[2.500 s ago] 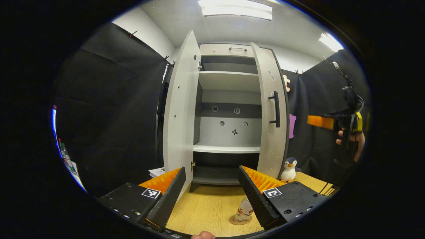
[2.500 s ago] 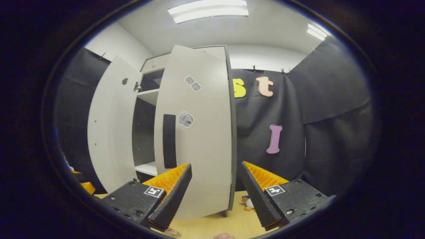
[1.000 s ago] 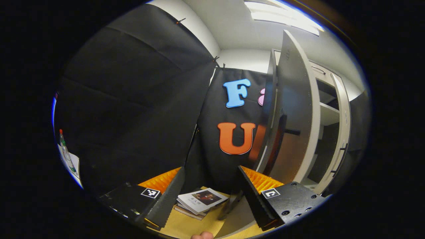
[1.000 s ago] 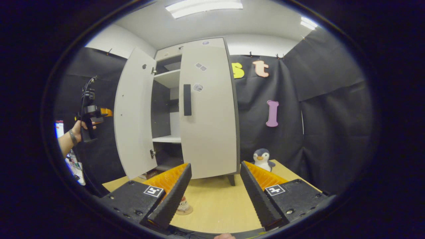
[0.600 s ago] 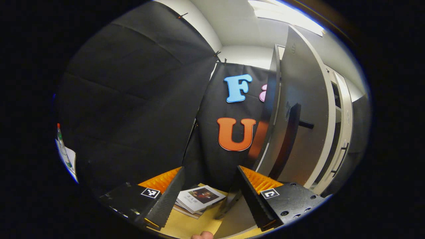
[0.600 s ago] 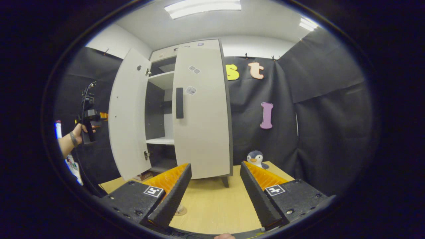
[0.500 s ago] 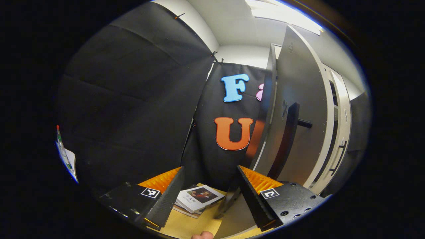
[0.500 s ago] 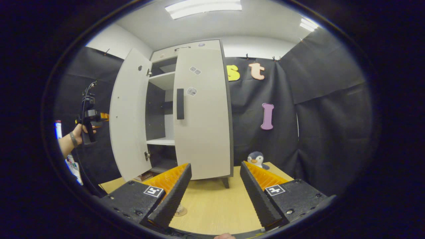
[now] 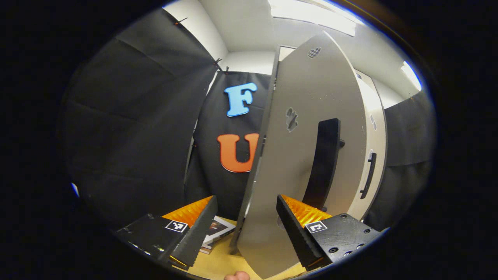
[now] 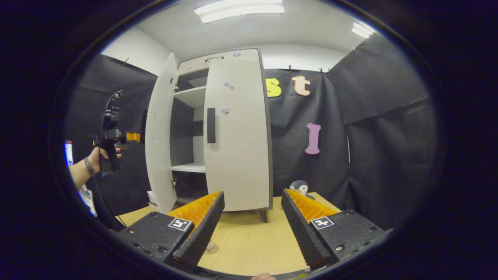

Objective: Grasp the bottle in the cabinet with the left hand and place it on the coaster, then close the right door with the right hand and the left door with the left hand.

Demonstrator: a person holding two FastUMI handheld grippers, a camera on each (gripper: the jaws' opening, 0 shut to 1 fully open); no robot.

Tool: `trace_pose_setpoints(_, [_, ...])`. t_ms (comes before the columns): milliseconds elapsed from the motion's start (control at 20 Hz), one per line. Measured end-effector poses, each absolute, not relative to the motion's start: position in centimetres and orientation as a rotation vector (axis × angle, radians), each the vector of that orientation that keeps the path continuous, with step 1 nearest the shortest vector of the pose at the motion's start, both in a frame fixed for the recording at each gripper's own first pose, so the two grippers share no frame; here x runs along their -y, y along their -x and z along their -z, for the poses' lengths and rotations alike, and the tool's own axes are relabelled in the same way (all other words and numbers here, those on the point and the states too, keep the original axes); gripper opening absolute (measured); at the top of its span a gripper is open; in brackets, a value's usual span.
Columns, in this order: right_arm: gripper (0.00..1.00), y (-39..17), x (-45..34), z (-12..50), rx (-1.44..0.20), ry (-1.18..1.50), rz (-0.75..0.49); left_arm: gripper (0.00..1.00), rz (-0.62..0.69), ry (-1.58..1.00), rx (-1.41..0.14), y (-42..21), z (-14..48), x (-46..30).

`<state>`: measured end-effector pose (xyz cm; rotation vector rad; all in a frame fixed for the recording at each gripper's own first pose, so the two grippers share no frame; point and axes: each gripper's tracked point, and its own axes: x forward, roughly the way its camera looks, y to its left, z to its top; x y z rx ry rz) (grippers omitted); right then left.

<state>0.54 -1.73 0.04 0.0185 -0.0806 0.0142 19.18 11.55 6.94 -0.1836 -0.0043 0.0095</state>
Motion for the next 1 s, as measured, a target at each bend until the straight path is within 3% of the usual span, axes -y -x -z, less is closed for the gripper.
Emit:
trace_pose_setpoints(50, [0.93, -0.4, 1.8, -0.3, 0.087, -0.016, -0.010, 0.93, 0.004, 0.184, 0.003, -19.6, -7.0, -10.4])
trace_pose_setpoints(100, [0.96, -0.4, 2.0, -0.4, 0.094, -0.015, -0.004, 0.99, 0.015, 0.193, 0.004, -19.9, -6.9, -9.3])
trace_pose_setpoints(250, [0.96, -0.1, 2.3, -0.5, 0.093, -0.014, 0.015, 0.95, -0.012, 0.187, 0.027, -20.2, -7.2, -8.8])
trace_pose_setpoints(300, [0.96, 0.1, 2.4, -0.5, 0.092, -0.016, 0.020, 0.99, -0.017, 0.189, 0.036, -20.0, -7.4, -8.9])
trace_pose_setpoints(400, [0.96, 0.3, 2.6, -0.6, 0.088, -0.018, 0.029, 0.95, -0.014, 0.200, 0.045, -19.4, -8.0, -8.9])
trace_pose_setpoints(450, [0.96, 0.4, 2.9, -0.3, 0.083, -0.018, 0.032, 0.99, -0.017, 0.200, 0.047, -18.9, -8.3, -9.2])
trace_pose_setpoints(500, [0.96, 0.5, 3.0, 0.0, 0.080, -0.019, 0.033, 0.95, -0.020, 0.197, 0.050, -18.2, -8.6, -9.5])
trace_pose_setpoints(550, [0.96, 0.4, 3.1, 0.2, 0.074, -0.021, 0.033, 0.99, -0.018, 0.195, 0.051, -17.5, -8.9, -9.6])
trace_pose_setpoints(650, [0.96, 0.0, 2.9, 0.4, 0.063, -0.031, 0.024, 0.99, 0.001, 0.191, 0.056, -15.9, -9.0, -9.1])
trace_pose_setpoints(750, [0.96, -0.4, 2.6, 0.7, 0.054, -0.040, 0.016, 0.95, 0.001, 0.159, 0.058, -13.7, -8.5, -8.6])
trace_pose_setpoints(800, [0.96, -0.6, 2.3, 0.7, 0.051, -0.047, 0.009, 0.99, -0.002, 0.141, 0.055, -12.7, -8.1, -8.3])
trace_pose_setpoints(900, [0.96, -0.9, 1.6, 0.7, 0.047, -0.063, -0.014, 0.99, 0.008, 0.124, 0.038, -10.4, -6.9, -6.8])
trace_pose_setpoints(950, [0.96, -1.1, 1.3, 0.6, 0.048, -0.068, -0.024, 0.95, 0.019, 0.127, 0.033, -9.5, -6.3, -5.9])
trace_pose_setpoints(1000, [0.96, -1.2, 1.2, 0.6, 0.046, -0.066, -0.029, 0.99, 0.026, 0.130, 0.029, -8.6, -5.5, -5.0])
